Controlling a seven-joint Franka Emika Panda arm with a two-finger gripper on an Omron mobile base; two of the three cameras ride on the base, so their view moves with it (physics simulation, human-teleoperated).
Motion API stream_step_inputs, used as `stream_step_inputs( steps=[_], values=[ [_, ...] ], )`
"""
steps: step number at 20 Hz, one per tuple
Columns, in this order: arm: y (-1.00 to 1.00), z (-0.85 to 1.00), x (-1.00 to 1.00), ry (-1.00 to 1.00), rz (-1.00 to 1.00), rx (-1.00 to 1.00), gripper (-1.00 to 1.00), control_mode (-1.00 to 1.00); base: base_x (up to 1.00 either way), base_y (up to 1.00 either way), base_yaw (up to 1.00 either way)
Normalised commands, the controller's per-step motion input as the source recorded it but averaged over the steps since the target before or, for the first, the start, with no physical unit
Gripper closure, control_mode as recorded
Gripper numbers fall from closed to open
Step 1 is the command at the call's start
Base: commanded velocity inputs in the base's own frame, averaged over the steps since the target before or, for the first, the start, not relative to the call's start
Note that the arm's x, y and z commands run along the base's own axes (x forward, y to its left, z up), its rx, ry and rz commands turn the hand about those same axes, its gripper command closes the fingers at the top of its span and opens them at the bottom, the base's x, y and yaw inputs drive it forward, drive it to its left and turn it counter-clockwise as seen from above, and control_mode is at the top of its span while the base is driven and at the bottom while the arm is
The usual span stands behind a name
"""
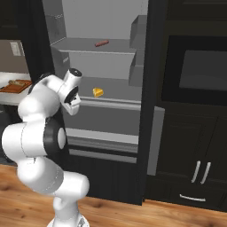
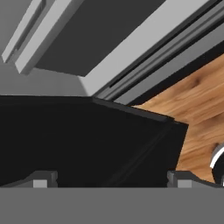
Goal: Retrieve the sausage and cheese from the fridge and place them on the cutting board on the counter.
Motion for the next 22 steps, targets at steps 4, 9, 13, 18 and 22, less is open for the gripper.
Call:
stream_step_inputs(
  steps=[4, 9, 13, 18, 22],
  values=[
    [0.37, 0.12, -0.56, -0.03, 0.16, 0.05, -1.00, -1.00, 0.00, 0.00, 0.00],
    [0.55, 0.05, -0.60, -0.06, 0.12, 0.01, -1.00, -1.00, 0.00, 0.00, 0.00],
    [0.82, 0.00, -0.43, -0.14, 0.03, -0.03, -1.00, -1.00, 0.00, 0.00, 0.00],
    [0.90, 0.00, -0.22, -0.15, 0.00, -0.09, -1.00, -1.00, 0.00, 0.00, 0.00],
    [0.83, 0.00, -0.06, -0.18, 0.00, -0.09, -1.00, -1.00, 0.00, 0.00, 0.00]
  ],
)
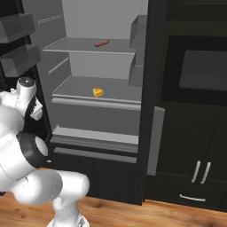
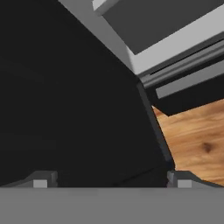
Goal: Retrieve the sausage and cheese from the fridge and place them on the cutting board on the counter.
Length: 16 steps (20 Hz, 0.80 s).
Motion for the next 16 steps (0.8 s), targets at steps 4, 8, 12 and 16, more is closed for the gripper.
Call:
stream_step_inputs(
  steps=[4, 8, 12, 16],
  values=[
    [0.19, 0.00, 0.07, -0.09, -0.03, -0.08, -1.00, -1.00, 0.00, 0.00, 0.00],
    [-0.60, 0.00, 0.05, 0.00, -0.13, -0.21, -1.00, -1.00, 0.00, 0.00, 0.00],
    [-0.66, 0.00, 0.10, -0.05, -0.15, -0.14, -1.00, -1.00, 0.00, 0.00, 0.00],
    [-0.67, 0.04, 0.12, -0.06, -0.12, -0.14, -1.00, -1.00, 0.00, 0.00, 0.00]
  ],
)
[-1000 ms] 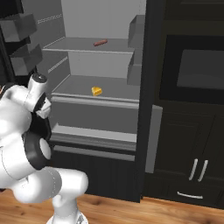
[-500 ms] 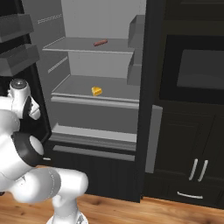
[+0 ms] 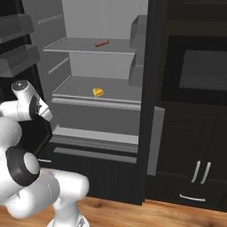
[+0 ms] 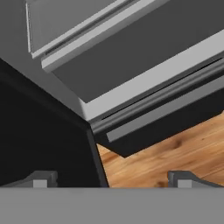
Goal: Retrieve the sausage and cheese from the fridge and place them on the cutting board on the counter.
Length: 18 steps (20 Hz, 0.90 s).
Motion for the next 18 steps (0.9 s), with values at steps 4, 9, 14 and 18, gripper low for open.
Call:
stream_step_inputs(
  steps=[4, 9, 14, 18],
  values=[
    [-0.68, 0.04, 0.19, -0.08, -0.07, -0.07, -1.00, -1.00, 0.00, 0.00, 0.00],
    [-0.68, 0.10, 0.30, -0.06, -0.01, -0.02, -1.00, -1.00, 0.00, 0.00, 0.00],
    [-0.58, 0.13, 0.38, 0.00, 0.03, -0.06, -1.00, -1.00, 0.00, 0.00, 0.00],
    [-0.50, 0.14, 0.50, 0.00, 0.14, -0.04, -1.00, -1.00, 0.00, 0.00, 0.00]
  ],
)
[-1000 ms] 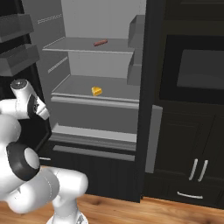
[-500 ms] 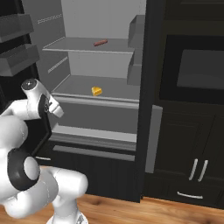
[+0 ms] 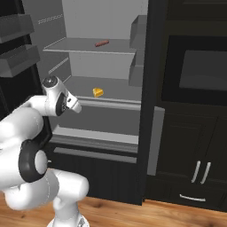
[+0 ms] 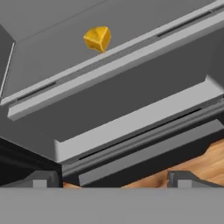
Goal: Retrieve the sausage and cheese from the fridge and place them on the cutting board on the counter.
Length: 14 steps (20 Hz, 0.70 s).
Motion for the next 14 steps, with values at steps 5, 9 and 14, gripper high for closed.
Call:
stream_step_inputs(
  steps=[5, 9, 14],
  values=[
    [-0.39, 0.21, 0.61, 0.00, 0.18, 0.00, -1.00, -1.00, 0.00, 0.00, 0.00],
    [-0.28, 0.16, 0.60, 0.00, 0.17, -0.01, -1.00, -1.00, 0.00, 0.00, 0.00],
    [-0.18, 0.08, 0.60, 0.00, 0.17, -0.07, -1.00, -1.00, 0.00, 0.00, 0.00]
  ],
)
